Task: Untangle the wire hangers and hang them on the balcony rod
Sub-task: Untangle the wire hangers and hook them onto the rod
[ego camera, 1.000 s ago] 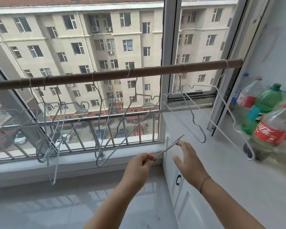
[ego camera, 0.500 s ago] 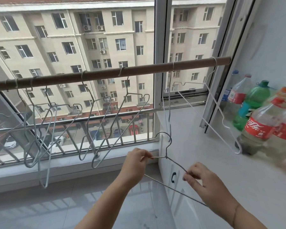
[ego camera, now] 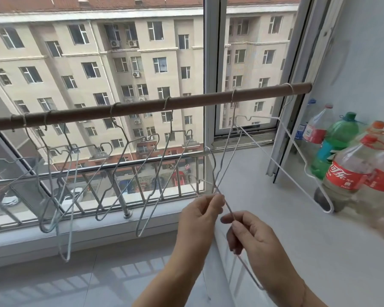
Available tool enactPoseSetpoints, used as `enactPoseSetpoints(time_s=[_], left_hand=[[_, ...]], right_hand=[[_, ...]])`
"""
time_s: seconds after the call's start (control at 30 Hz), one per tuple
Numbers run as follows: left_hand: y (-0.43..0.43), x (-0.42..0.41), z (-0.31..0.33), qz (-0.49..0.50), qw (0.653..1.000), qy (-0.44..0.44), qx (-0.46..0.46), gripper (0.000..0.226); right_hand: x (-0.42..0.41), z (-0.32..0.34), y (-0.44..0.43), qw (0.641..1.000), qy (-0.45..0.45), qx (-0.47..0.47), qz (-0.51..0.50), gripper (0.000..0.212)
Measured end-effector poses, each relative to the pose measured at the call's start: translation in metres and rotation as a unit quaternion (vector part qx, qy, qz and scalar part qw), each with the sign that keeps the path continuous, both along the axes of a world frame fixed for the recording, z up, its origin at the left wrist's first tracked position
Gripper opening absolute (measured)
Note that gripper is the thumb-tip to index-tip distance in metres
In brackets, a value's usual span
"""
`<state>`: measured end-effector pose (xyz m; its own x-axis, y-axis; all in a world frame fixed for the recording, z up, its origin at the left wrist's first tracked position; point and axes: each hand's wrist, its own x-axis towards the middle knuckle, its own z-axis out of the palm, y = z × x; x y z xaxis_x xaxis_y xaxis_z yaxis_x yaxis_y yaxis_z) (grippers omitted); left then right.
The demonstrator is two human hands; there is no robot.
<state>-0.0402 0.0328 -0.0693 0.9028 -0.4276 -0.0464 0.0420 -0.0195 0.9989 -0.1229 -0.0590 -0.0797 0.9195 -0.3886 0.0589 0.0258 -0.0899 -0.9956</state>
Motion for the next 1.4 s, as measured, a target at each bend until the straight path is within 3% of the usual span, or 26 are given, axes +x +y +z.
enactPoseSetpoints(time_s=[0.17,0.33,0.53,0.93,1.23,1.4], left_hand=[[0.0,0.002,0.04,-0.008,0.997,0.024,-0.079,0.012],[-0.002,0.026,0.071,0.002,0.995,0.009,-0.101,0.016],[-0.004,0.051,0.086,0.019,0.997,-0.031,-0.065,0.018],[0.012,0.051,0.06,0.031,0.999,0.021,-0.04,0.017],[-0.017,0.064,0.102,0.024,0.998,-0.022,-0.059,0.017],[-0.031,0.074,0.103,0.041,0.998,-0.022,-0.031,0.018]], right_hand=[[0.025,0.032,0.012,0.998,-0.052,0.039,0.018,0.023],[0.049,0.061,0.014,0.993,-0.089,0.059,0.059,0.026],[0.062,0.07,0.013,0.992,-0.086,0.065,0.063,0.025],[0.057,0.051,0.026,0.992,-0.046,0.059,0.097,0.024],[0.083,0.077,0.004,0.992,-0.1,0.052,0.052,0.024],[0.097,0.078,-0.011,0.995,-0.074,0.047,0.048,0.025]])
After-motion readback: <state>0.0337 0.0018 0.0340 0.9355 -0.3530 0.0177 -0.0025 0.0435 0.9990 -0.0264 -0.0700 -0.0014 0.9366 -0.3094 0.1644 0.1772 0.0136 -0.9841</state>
